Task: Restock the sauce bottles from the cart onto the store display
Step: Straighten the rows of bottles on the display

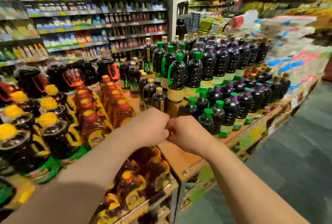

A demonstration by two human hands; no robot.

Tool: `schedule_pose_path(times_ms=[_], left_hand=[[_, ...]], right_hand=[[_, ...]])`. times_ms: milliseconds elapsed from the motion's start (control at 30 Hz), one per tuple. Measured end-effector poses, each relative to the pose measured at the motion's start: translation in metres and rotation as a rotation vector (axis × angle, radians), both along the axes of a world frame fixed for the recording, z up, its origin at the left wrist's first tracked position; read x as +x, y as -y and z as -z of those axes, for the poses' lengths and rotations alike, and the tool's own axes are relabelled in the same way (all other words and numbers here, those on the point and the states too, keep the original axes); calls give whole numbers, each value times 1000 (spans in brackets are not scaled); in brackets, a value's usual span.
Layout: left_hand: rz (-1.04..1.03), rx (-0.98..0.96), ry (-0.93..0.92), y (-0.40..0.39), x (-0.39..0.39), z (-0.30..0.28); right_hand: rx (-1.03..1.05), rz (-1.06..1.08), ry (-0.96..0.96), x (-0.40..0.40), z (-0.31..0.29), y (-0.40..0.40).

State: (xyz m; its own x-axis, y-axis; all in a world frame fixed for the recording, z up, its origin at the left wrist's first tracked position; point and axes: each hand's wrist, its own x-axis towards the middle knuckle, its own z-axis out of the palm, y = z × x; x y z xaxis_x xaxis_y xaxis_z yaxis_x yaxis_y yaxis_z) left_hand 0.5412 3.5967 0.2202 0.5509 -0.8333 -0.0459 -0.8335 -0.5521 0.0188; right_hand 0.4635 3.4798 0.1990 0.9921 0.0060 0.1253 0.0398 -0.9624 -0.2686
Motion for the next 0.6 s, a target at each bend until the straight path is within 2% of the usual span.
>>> schedule_pose_path(times_ms=[267, 600], left_hand=[[-21, -42, -63, 107, -41, 31], [-20, -91, -112, 206, -4, 45]], right_hand=[[70, 76, -61, -48, 26, 105], [95, 141, -69, -21, 55, 199]])
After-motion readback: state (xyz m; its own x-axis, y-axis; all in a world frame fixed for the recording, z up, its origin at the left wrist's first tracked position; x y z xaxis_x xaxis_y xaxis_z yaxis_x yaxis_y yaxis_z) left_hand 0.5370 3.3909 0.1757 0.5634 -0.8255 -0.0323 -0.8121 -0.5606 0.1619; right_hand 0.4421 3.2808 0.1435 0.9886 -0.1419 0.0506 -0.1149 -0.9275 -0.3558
